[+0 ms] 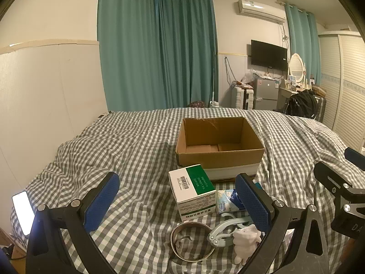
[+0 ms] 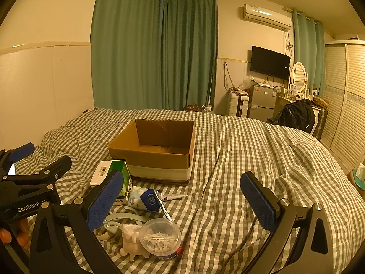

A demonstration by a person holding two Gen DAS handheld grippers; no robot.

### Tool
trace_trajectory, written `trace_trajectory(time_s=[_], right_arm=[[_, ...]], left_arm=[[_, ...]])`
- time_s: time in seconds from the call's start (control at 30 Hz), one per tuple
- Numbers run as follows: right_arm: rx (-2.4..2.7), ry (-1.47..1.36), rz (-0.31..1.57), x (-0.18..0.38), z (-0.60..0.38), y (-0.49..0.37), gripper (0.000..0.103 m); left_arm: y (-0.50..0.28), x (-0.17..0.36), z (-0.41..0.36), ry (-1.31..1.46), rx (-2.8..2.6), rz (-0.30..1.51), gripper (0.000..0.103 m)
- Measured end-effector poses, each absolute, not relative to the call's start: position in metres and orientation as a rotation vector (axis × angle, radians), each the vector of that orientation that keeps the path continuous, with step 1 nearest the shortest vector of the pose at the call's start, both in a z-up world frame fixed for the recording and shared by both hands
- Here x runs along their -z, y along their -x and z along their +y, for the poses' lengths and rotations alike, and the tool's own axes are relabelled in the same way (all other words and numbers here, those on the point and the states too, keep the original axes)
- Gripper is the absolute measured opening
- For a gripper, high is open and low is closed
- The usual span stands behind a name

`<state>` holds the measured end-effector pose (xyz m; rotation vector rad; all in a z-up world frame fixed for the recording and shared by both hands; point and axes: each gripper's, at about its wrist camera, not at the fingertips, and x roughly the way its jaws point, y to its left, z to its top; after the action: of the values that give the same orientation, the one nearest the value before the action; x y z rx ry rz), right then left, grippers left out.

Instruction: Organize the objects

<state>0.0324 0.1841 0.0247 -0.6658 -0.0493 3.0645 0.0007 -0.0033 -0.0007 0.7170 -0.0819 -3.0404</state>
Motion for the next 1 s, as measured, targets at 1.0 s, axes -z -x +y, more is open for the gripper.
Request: trace_trajectory(time_s=[1.0], right_arm=[[-3.080, 0.684, -0.066, -0.0278, 0.1787, -0.0329, 0.103]], left_arm=[[-0.0014, 0.0002, -0.0053, -0.743, 3.021, -0.061, 0.103]])
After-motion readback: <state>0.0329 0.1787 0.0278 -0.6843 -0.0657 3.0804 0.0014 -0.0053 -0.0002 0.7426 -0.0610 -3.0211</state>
